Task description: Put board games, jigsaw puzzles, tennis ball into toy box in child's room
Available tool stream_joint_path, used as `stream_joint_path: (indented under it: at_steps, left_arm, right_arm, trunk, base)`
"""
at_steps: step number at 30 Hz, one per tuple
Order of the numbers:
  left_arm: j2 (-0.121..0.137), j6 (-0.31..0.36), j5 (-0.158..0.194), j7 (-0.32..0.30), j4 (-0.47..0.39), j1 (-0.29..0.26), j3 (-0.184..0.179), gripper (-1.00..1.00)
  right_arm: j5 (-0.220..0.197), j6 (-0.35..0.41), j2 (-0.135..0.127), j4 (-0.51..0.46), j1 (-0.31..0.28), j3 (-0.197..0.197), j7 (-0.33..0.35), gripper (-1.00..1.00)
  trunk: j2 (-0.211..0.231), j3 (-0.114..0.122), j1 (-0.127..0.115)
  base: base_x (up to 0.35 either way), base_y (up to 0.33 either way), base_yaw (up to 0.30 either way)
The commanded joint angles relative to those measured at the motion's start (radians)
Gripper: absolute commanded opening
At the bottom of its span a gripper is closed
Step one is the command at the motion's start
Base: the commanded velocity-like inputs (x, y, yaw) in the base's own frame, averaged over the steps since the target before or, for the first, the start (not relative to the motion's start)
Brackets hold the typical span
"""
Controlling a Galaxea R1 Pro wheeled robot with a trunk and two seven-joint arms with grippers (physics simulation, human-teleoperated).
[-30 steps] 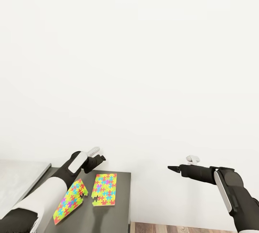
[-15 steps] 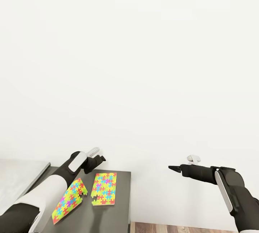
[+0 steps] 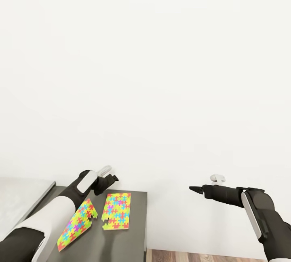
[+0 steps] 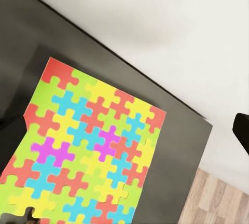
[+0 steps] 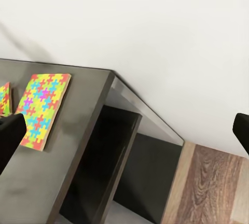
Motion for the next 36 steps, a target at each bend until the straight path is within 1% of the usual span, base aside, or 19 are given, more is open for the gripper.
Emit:
stream_joint_path:
  at_steps: [1, 36]
  left_arm:
    - [0.001, 0.001, 0.011, 0.009, -0.002, -0.001, -0.007, 1.0]
    - [0.013, -0.004, 0.009, 0.009, 0.0, 0.003, -0.007, 1.0]
  right_arm:
    - [-0.006, 0.008, 0.0, 0.0, -0.001, -0.001, -0.001, 1.0]
    - [-0.006, 0.008, -0.002, 0.0, -0.002, -0.001, -0.001, 1.0]
  trunk:
    - [-0.008, -0.005, 0.004]
    - [-0.253, -0.114, 0.138]
  base:
    - [0.0, 0.0, 0.0]
    - [0.0, 0.0, 0.0]
